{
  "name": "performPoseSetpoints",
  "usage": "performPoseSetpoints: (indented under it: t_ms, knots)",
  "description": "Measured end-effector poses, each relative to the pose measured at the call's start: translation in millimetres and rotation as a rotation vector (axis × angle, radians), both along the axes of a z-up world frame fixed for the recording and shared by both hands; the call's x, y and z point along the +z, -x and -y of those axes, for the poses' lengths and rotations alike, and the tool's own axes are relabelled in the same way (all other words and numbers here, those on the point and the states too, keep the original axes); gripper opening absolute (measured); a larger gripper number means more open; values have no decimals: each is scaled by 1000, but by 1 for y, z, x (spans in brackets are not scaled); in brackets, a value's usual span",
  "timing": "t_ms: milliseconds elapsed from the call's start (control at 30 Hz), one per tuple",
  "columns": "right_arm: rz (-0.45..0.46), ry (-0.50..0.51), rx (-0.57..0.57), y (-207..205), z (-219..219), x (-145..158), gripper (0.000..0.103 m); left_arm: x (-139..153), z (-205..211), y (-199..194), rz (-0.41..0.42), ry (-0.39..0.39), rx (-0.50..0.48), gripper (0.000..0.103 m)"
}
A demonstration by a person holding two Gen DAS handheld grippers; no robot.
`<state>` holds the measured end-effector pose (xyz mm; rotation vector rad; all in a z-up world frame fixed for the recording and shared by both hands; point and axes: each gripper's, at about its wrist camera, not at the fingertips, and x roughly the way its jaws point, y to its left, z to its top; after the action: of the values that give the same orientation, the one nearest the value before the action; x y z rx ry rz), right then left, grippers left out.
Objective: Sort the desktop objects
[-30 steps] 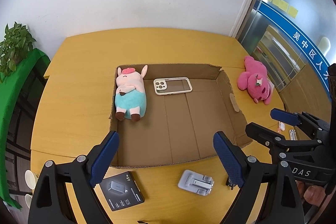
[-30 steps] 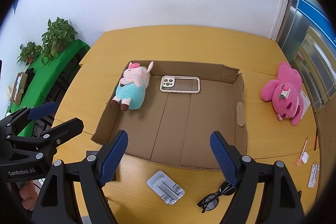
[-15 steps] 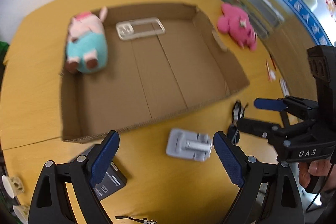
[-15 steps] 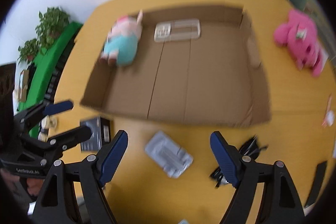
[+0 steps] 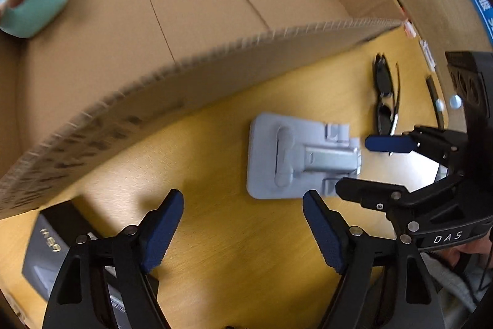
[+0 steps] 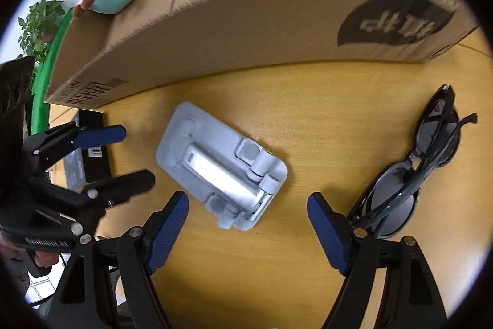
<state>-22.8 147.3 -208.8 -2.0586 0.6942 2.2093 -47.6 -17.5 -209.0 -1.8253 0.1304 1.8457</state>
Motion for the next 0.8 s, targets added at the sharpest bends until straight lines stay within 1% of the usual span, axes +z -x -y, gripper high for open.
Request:
performPoseSetpoints:
  t_ms: [67,100,133,200,233,267,300,333,367,400,433,467,500,533,700,800]
  knots:
    - [18,-6,12,-2,2,-8,81,-5,-2,-2,-2,-2,1,82]
    - [1,-22,24,-3,5,-6,80,-2,-3,-2,-15,-17,-1,82]
    - [-2,-47,49,-3,8,-6,80,-2,-4,-1,-10,-25,1,82]
    - [-14,-99,100,-2,15,-4,77,-3,-8,0,-16,-29,1,82]
    - [-22,-118,124,-2,19,-3,72,-3,-10,0,-22,-30,-2,81]
    - [-32,-114,133,-2,20,-2,67,-3,-11,0,-24,-31,-3,80]
    - [-44,-106,143,-2,21,-1,65,-3,-13,-2,-34,-26,-9,79]
    - [-50,-102,151,-3,21,0,61,-3,-15,-1,-47,-14,-19,74]
    - [-61,-95,165,-3,23,1,57,-5,-18,0,-63,3,-35,71]
    - [-69,-92,172,-3,23,1,57,-5,-22,-1,-81,17,-60,69]
    - [-75,-95,182,-4,24,2,56,-5,-26,-4,-93,24,-85,62]
    - [-90,-98,200,-4,25,3,55,-4,-29,-6,-90,19,-102,48]
    - [-101,-99,212,-4,25,3,54,-5,-31,-7,-57,-11,-109,39]
    - [-110,-95,222,-4,24,3,54,-5,-32,-7,-42,-16,-97,37]
    - [-132,-88,269,-9,23,5,52,-6,-30,-7,-24,-24,-61,35]
    - [-122,-82,272,-11,22,6,46,-5,-25,-4,-10,-24,-31,34]
